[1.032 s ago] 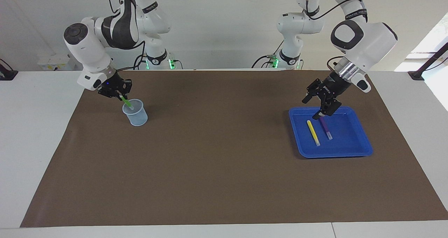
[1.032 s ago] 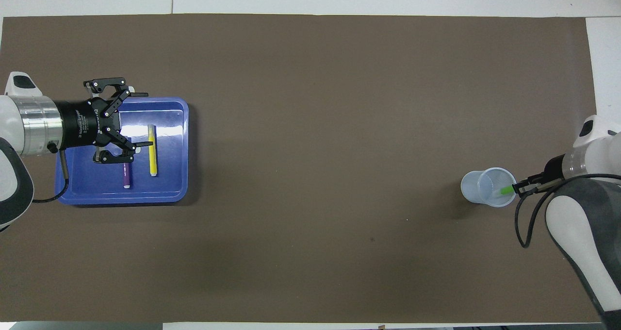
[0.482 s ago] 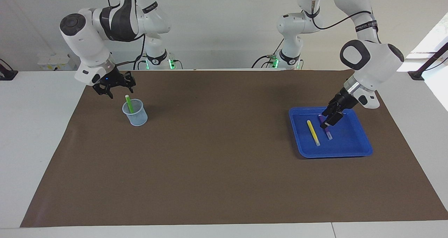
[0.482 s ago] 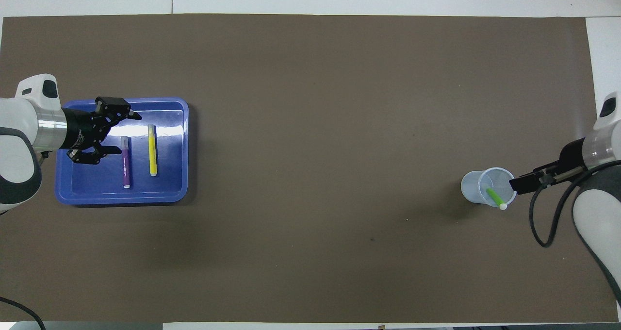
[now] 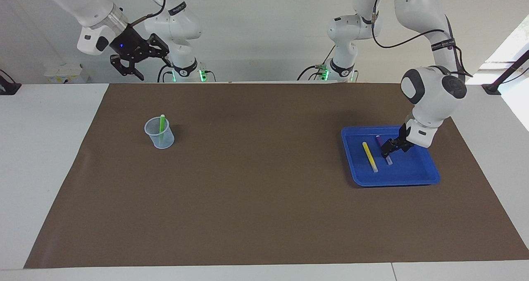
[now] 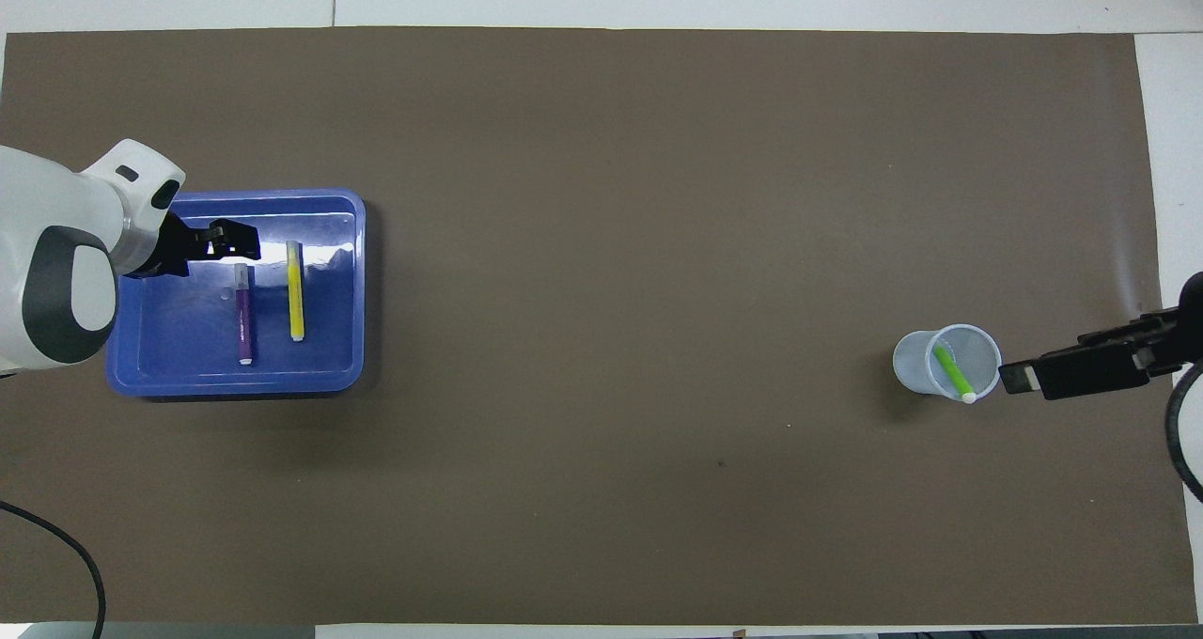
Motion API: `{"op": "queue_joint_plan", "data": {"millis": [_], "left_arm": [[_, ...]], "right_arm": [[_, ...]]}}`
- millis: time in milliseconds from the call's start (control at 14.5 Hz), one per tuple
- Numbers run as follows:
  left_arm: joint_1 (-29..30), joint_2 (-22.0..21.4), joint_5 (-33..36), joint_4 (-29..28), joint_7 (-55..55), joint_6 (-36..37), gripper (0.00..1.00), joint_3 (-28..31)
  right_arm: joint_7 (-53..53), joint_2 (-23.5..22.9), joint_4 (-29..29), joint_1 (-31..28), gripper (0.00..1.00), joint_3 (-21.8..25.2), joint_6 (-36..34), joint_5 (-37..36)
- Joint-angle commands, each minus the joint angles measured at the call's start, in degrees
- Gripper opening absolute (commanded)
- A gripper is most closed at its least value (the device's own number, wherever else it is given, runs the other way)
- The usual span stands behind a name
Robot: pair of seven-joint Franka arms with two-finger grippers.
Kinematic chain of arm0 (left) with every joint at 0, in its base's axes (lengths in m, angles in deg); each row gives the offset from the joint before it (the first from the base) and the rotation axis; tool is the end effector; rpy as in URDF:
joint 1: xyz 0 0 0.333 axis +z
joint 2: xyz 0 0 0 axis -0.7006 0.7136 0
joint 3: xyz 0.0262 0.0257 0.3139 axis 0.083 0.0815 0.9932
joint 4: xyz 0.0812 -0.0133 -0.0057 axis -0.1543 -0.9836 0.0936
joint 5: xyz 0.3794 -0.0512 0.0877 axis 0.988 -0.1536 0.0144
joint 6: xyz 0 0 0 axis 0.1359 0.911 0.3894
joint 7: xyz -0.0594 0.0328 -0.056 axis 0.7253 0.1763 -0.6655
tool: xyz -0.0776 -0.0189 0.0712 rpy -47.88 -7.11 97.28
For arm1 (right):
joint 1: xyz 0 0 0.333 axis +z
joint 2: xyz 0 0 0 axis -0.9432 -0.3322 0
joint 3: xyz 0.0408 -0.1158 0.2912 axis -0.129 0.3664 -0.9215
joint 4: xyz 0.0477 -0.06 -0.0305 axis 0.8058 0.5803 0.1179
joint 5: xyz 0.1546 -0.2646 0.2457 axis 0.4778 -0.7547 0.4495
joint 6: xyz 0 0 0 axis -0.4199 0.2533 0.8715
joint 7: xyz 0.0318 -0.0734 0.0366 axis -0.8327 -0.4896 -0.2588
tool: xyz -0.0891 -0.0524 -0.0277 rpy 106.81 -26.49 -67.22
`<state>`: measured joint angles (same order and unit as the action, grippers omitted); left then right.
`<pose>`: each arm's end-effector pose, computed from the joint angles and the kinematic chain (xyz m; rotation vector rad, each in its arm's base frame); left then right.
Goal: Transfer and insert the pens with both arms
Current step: 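Release the green pen while the left gripper grasps the purple pen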
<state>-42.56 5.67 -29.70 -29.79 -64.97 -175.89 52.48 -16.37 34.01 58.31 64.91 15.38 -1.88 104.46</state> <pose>0.5939 0.0081 0.3520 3.1147 0.1317 0.0372 0.4740 0.0145 0.6402 -2.7698 -0.3149 0.1338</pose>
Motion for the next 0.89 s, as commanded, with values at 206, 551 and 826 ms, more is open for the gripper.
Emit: {"op": "queue_joint_plan", "data": {"millis": [206,551,826], "left_arm": [[0.4,6.5,4.3,1.5,-12.2,-0.7,0.91,-0.4],[0.4,6.5,4.2,1.3,-12.4,1.4,0.66,-0.5],[0.3,6.0,4.3,2.3,-13.0,6.5,0.62,-0.4]], "right_arm": [[21.7,1.0,2.9,-1.4,1.0,0.6,5.4,13.7],[27.1,1.0,8.0,-0.3,1.0,-0.6,12.3,24.3],[34.1,1.4,10.4,9.1,1.0,-1.3,20.8,24.9]]}}
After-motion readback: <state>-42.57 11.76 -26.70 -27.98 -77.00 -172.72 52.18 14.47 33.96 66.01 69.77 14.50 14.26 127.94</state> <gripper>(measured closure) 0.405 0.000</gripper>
